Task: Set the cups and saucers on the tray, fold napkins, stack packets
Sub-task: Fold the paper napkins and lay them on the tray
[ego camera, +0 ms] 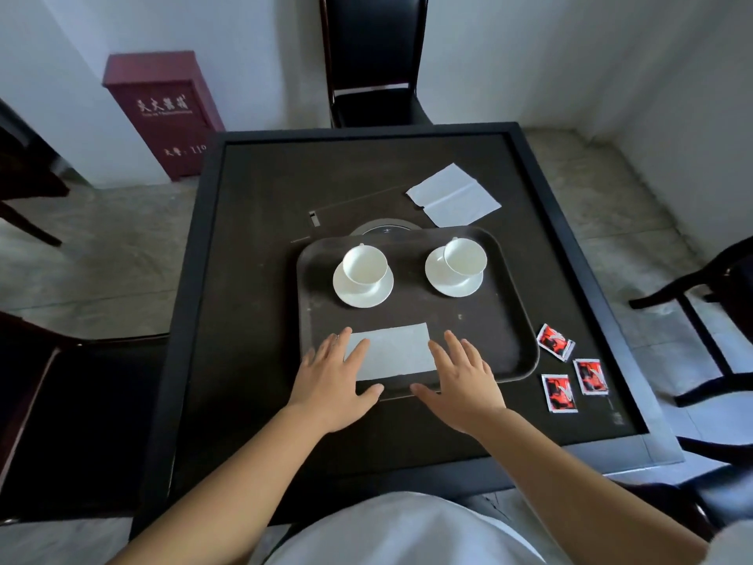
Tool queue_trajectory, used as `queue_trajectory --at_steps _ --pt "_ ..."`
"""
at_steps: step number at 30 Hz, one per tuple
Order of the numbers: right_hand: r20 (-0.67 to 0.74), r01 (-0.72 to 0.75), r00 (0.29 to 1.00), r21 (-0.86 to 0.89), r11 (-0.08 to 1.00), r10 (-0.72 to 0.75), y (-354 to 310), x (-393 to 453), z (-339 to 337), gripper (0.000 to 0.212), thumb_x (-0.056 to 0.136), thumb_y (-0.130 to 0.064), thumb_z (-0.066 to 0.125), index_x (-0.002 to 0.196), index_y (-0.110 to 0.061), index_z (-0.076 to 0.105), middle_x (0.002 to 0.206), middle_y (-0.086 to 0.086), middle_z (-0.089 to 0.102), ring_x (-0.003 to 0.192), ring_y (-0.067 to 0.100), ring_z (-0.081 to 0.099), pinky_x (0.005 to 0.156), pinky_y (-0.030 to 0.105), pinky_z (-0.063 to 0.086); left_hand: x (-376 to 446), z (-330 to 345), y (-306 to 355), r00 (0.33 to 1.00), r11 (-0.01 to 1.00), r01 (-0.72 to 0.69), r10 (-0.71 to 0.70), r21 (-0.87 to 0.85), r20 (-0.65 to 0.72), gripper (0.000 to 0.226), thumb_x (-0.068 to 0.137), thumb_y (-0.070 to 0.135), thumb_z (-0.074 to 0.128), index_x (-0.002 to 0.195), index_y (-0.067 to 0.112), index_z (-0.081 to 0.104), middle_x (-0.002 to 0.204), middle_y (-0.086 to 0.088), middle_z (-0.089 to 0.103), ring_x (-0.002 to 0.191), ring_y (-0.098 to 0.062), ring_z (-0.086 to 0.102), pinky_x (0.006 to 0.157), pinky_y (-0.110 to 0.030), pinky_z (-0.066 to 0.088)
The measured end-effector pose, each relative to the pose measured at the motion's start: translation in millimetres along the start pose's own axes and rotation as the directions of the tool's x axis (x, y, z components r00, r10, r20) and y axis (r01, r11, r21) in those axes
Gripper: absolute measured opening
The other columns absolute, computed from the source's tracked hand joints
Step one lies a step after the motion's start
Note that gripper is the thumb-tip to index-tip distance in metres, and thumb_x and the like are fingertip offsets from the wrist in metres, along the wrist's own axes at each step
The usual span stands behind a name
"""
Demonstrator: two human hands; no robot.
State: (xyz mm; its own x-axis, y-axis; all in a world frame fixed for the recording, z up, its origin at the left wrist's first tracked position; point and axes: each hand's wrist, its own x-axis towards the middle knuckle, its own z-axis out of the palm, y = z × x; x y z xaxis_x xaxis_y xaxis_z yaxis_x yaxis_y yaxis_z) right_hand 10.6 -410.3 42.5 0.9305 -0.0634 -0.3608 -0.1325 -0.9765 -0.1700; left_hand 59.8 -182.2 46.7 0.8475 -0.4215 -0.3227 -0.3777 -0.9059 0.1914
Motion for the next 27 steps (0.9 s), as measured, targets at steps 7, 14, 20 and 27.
queue_trajectory --at_steps 7,14,20,27 --pt "-0.035 0.009 0.999 0.117 0.993 -0.005 31.6 14.3 -28.2 0.065 0.091 -0.065 0.038 0.145 -0.029 0.034 0.159 -0.001 0.026 0.143 0.026 0.024 0.110 0.046 0.031 31.1 -25.3 35.5 0.993 0.998 -0.035 0.028 -0.060 -0.114 0.069 0.088 0.063 0.040 0.147 0.028 0.032 0.158 -0.001 0.028 0.142 -0.022 0.026 0.112 -0.045 0.028" --pt "-0.099 0.063 0.994 0.111 0.992 -0.053 85.3 49.1 -70.8 0.054 0.089 -0.064 0.041 0.126 -0.027 0.055 0.133 -0.008 0.055 0.119 0.019 0.052 0.088 0.038 0.046 80.3 -48.9 85.4 0.986 0.993 -0.015 -0.004 -0.115 -0.166 0.062 0.090 0.062 0.042 0.139 0.026 0.047 0.146 0.004 0.045 0.131 -0.019 0.043 0.102 -0.040 0.039" --pt "-0.127 0.163 0.981 0.124 0.979 -0.148 130.6 99.8 -119.1 0.037 0.089 -0.050 0.051 0.117 -0.028 0.060 0.112 -0.009 0.063 0.098 0.019 0.060 0.068 0.032 0.042 135.0 -74.5 119.5 0.978 0.983 0.058 -0.091 -0.174 -0.188 0.054 0.089 0.059 0.045 0.130 0.025 0.054 0.132 0.006 0.056 0.117 -0.020 0.054 0.090 -0.042 0.049" --pt "-0.139 0.246 0.963 0.083 0.966 -0.233 167.1 187.2 -168.9 0.028 0.090 -0.045 0.052 0.109 -0.027 0.061 0.107 -0.009 0.062 0.090 0.019 0.057 0.066 0.031 0.043 208.8 -106.9 133.1 0.955 0.966 0.143 -0.192 -0.216 -0.228 0.052 0.089 0.056 0.046 0.134 0.029 0.051 0.137 0.004 0.055 0.123 -0.023 0.051 0.092 -0.043 0.045"
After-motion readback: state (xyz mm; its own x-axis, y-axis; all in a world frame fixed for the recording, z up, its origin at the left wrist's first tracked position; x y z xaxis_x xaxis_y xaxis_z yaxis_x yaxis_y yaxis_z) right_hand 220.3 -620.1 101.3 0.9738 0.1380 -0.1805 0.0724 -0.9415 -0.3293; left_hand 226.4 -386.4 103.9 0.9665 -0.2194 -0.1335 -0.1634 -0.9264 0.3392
